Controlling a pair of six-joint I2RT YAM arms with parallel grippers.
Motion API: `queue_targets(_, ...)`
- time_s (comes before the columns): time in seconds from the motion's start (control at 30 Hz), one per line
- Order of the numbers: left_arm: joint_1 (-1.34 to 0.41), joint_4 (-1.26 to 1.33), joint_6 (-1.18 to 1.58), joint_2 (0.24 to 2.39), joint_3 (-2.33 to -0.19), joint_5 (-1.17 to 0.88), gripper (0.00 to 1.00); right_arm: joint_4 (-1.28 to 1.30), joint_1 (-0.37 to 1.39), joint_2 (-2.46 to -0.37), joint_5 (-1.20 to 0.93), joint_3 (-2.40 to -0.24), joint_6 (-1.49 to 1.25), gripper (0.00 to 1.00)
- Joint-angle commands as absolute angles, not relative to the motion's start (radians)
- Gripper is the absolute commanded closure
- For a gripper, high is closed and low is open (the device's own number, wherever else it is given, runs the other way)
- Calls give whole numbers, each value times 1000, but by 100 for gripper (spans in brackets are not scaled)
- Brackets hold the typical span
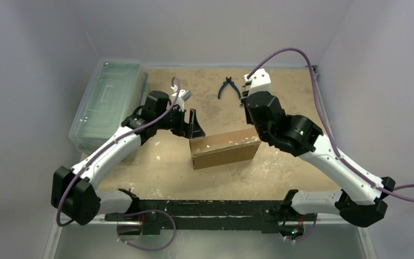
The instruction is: Unpack the express box
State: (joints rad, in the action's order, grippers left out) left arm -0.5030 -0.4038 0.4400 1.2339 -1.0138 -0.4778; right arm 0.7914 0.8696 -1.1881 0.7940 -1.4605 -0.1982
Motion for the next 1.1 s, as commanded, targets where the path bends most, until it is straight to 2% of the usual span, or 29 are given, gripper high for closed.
queue_targets(0.0, -491, -350, 250, 1340, -1054, -727, 22, 795, 1009, -1173, 657, -1569, -257, 100)
queue_targets(0.1, -491, -315, 203, 1389, -1041, -854, 28, 701, 1039, -1145, 428, -1542, -281, 100)
queue_targets(0.3, -491, -272, 192, 1405, -1017, -842, 28, 525, 1103, -1122, 150, -1449, -291, 100)
queue_targets(0.53, -473, -224, 222, 1456, -1020, -924, 30, 380, 1211, -1143, 165, -1392, -342, 100)
queue_targets(0.73, -453, -149, 315, 1518, -1013, -993, 46, 363, 1216, -1174, 218, -1380, -388, 100)
queue_targets(0.83, -451, -77, 386, 1528, -1004, -1035, 50, 358, 1218, -1188, 221, -1376, -395, 100)
queue_targets(0.87, -451, -59, 404, 1528, -1007, -1045, 50, 356, 1218, -1190, 223, -1375, -396, 100)
queue_targets(1.0, -451, -27, 442, 1512, -1030, -1066, 34, 357, 1220, -1186, 231, -1371, -396, 100)
queue_targets(1.07, -451, -48, 424, 1504, -1041, -1043, 29, 359, 1220, -1182, 238, -1370, -396, 100)
